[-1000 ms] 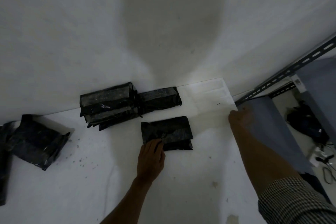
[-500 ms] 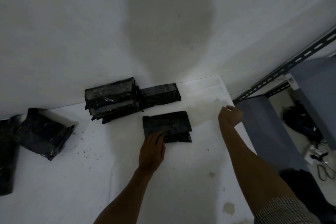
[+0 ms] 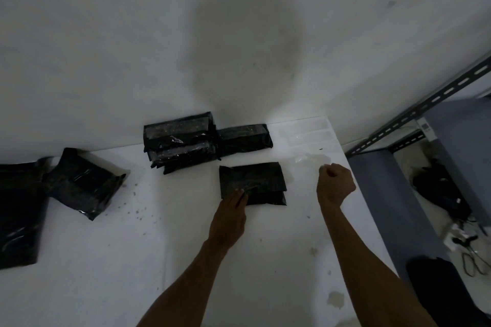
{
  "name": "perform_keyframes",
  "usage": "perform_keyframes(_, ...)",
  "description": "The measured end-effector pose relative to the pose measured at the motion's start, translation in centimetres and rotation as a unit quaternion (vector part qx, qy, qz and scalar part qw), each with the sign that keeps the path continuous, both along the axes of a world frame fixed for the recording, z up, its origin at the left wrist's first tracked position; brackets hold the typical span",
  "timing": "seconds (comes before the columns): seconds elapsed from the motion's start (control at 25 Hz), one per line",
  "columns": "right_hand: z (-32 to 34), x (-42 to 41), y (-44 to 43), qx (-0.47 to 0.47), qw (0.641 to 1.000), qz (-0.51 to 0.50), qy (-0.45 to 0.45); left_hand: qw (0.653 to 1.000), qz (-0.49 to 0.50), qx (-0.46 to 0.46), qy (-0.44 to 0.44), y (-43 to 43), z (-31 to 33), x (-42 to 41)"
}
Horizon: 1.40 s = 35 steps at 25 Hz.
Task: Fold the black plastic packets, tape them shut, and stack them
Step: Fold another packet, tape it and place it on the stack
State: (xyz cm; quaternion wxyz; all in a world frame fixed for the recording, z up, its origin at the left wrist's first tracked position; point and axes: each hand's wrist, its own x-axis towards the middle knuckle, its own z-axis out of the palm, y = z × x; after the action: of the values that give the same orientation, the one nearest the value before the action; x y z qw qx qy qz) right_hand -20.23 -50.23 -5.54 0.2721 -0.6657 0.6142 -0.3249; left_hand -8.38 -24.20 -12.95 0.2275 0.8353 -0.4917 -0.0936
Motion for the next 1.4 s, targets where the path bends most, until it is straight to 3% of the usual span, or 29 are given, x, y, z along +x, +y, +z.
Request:
perform_keyframes(0.12, 0.4, -0.6, 0.4, -0.019, 0.999, 0.033, 0.023, 1.000, -0.005, 0.000, 0.001, 0.0, 0.5, -0.1)
perform_keyframes(0.28, 2.0, -0.2, 1.8, -0.117, 0.989, 0.081, 0.049, 1.000, -0.012, 0.004, -0.004, -0.3, 1.1, 0.3)
perform_keyframes(0.48, 4.8, 1.0, 3.5, -0.220, 0.972, 0.056, 0.061, 1.000, -0.014, -0.002, -0.028, -0.5, 1.8, 0.6)
perform_keyframes(0.68, 8.0, 1.3, 4.1, -0.217, 0.971, 0.103, 0.020, 0.999, 0.016, -0.037, -0.010, -0.2, 3.1, 0.6)
perform_keyframes(0.88, 9.6, 2.0, 5.6, -0.113, 0.983, 0.122, -0.075, 0.987, 0.105, -0.055, 0.105, -0.7, 4.2, 0.6)
perform_keyframes(1.08, 11.3, 3.8, 6.6, -0.090, 0.985, 0.131, -0.064, 0.963, 0.172, -0.097, 0.182, -2.3, 6.6, 1.1)
perform_keyframes(1.16, 11.5, 4.3, 6.7, -0.082, 0.988, 0.125, -0.042, 0.938, 0.180, -0.141, 0.259, -2.8, 7.6, 1.0)
perform_keyframes(1.28, 11.5, 4.9, 6.7, -0.071, 0.990, 0.118, -0.011, 0.866, 0.207, -0.182, 0.417, -3.4, 9.2, 1.2)
perform_keyframes(1.4, 11.4, 5.4, 6.5, -0.064, 0.991, 0.115, 0.011, 0.863, 0.191, -0.167, 0.437, -4.0, 9.3, 1.6)
